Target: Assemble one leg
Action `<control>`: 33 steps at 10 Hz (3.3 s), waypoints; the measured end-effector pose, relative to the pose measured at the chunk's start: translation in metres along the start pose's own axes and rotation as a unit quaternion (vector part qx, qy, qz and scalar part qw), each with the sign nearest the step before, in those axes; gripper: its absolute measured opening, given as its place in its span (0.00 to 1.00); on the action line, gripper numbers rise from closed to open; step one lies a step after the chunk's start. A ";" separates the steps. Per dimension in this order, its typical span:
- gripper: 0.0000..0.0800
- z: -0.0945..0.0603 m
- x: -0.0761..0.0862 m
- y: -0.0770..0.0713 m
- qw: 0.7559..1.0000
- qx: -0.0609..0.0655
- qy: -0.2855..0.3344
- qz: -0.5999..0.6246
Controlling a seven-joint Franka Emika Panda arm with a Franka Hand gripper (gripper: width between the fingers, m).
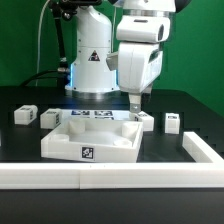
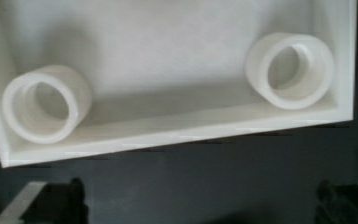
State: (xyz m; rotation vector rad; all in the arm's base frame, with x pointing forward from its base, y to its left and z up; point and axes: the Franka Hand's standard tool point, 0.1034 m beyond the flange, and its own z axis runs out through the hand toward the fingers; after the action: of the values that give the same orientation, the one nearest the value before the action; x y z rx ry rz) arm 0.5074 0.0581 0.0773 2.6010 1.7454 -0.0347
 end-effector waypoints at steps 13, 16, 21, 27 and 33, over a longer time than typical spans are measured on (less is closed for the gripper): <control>0.81 0.064 -0.071 -0.051 0.999 0.008 0.009 -0.041; 0.81 0.074 -0.071 -0.055 0.999 0.017 0.007 -0.040; 0.44 0.074 -0.071 -0.056 0.999 0.018 0.007 -0.040; 0.07 0.073 -0.070 -0.054 0.999 0.013 0.009 -0.040; 0.08 0.072 -0.068 -0.047 0.987 -0.001 0.009 -0.159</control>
Offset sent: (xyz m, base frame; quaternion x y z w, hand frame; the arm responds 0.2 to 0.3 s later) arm -0.0699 -0.0199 -0.0283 -0.0496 0.0043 -0.1030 0.9934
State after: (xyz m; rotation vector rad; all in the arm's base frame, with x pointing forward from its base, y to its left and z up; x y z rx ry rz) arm 0.4370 0.0116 0.0072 2.2989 2.1456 -0.0114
